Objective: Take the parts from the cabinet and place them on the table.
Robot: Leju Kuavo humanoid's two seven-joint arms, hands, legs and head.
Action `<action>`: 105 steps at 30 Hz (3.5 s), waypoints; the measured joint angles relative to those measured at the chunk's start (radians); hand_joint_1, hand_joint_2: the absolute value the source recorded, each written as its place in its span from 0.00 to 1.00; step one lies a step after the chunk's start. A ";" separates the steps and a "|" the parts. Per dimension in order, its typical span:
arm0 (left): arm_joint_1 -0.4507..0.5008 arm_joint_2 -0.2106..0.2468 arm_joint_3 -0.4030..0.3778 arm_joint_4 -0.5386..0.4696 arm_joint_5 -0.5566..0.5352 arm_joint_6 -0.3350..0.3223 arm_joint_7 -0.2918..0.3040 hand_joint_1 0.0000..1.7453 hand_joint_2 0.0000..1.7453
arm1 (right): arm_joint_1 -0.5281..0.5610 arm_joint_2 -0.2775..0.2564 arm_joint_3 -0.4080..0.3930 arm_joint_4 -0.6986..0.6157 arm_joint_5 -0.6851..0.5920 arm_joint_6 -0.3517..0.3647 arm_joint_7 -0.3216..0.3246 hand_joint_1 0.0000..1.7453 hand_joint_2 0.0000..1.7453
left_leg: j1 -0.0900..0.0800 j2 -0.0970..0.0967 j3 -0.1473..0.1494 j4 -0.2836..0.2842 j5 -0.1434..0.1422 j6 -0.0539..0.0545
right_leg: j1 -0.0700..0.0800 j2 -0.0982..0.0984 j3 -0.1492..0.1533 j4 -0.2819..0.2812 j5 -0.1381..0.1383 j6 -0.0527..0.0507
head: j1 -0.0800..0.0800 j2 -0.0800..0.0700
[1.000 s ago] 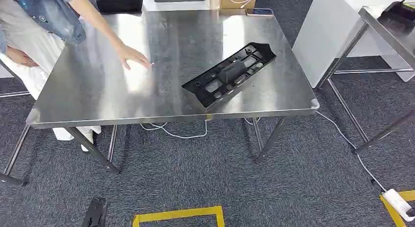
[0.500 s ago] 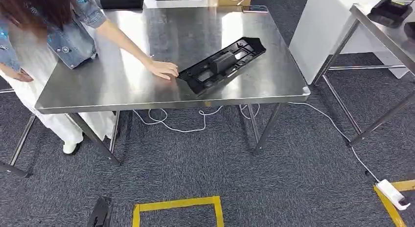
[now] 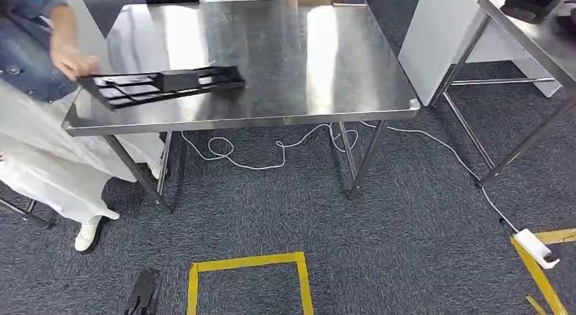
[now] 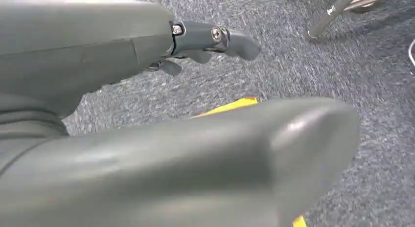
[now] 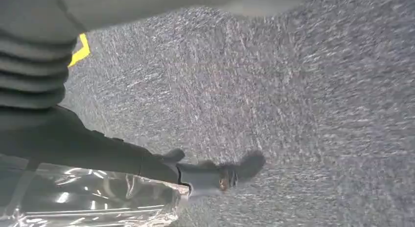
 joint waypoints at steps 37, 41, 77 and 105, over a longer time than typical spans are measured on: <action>-0.030 -0.018 -0.024 0.001 -0.018 0.006 0.050 0.00 0.00 | -0.002 0.004 0.000 0.004 0.012 0.031 0.053 0.00 1.00 | 0.006 -0.005 -0.081 0.325 -0.251 -0.018 | -0.008 -0.012 -0.067 -0.011 0.077 -0.034 | -0.014 0.000; -0.035 -0.018 -0.025 0.001 -0.022 0.006 0.050 0.00 0.00 | -0.003 0.005 0.000 0.004 0.012 0.032 0.053 0.00 1.00 | 0.020 -0.004 0.114 0.130 -0.167 -0.027 | -0.016 -0.013 -0.138 0.037 0.099 -0.013 | -0.014 0.000; -0.048 -0.025 -0.029 0.001 -0.024 0.002 0.045 0.00 0.00 | 0.004 0.008 0.000 0.007 0.008 0.045 0.063 0.00 1.00 | 0.002 -0.001 0.159 -0.001 -0.183 0.025 | 0.011 -0.016 -0.177 0.056 0.138 0.015 | -0.020 0.000; -0.053 -0.020 -0.030 0.000 -0.025 0.005 0.047 0.00 0.00 | 0.002 0.016 0.000 0.008 0.008 0.045 0.066 0.00 1.00 | -0.010 -0.004 0.181 0.010 -0.195 0.034 | 0.016 -0.015 -0.130 0.039 0.103 -0.020 | -0.014 0.000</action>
